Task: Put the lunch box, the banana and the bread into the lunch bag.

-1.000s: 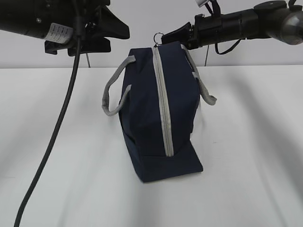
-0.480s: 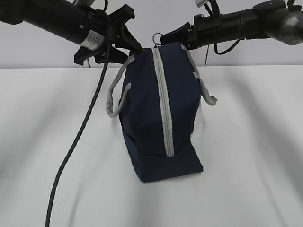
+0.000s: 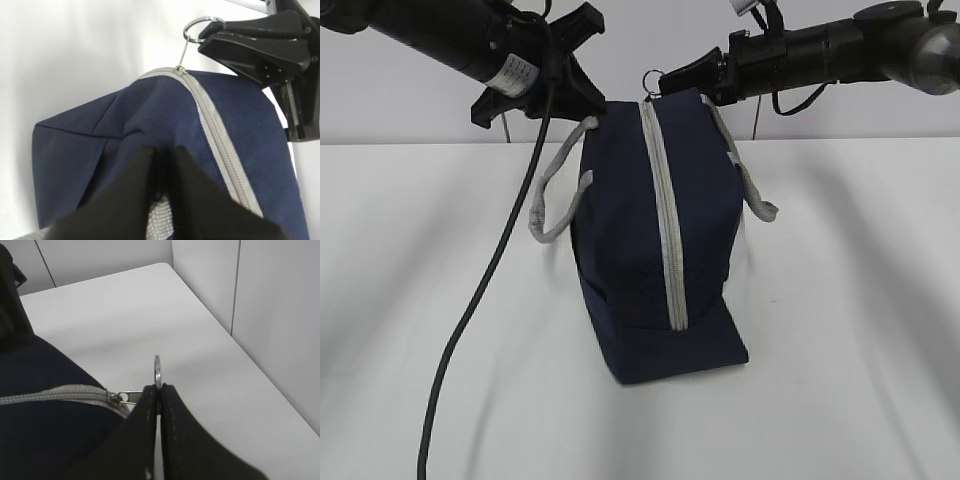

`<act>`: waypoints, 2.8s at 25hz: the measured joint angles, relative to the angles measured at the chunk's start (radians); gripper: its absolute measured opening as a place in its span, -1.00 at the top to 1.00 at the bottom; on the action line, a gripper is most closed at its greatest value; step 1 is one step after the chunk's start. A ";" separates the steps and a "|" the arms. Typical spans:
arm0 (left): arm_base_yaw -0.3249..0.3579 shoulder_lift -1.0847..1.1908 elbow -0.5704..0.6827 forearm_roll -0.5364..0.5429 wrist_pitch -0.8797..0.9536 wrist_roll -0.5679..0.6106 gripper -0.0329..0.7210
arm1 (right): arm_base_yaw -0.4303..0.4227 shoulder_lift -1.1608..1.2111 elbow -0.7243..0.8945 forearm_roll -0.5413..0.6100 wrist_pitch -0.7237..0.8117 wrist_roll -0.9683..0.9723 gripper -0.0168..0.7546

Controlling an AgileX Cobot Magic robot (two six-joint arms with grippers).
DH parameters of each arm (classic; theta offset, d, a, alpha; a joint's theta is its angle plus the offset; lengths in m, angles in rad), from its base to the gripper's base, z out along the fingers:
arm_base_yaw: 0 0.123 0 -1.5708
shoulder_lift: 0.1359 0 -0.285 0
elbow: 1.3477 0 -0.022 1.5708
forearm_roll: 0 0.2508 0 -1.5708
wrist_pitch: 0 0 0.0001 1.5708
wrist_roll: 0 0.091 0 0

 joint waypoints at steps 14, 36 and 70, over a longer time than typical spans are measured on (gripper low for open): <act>0.000 0.012 -0.003 -0.021 -0.055 -0.001 0.91 | 0.000 0.007 -0.002 -0.038 0.000 0.000 0.96; 0.000 0.015 -0.003 -0.098 -0.057 0.102 0.92 | 0.000 0.039 -0.010 -0.216 0.005 0.046 0.96; -0.006 0.009 -0.003 -0.178 -0.040 0.225 0.92 | 0.011 0.037 -0.015 -0.454 0.036 0.250 0.96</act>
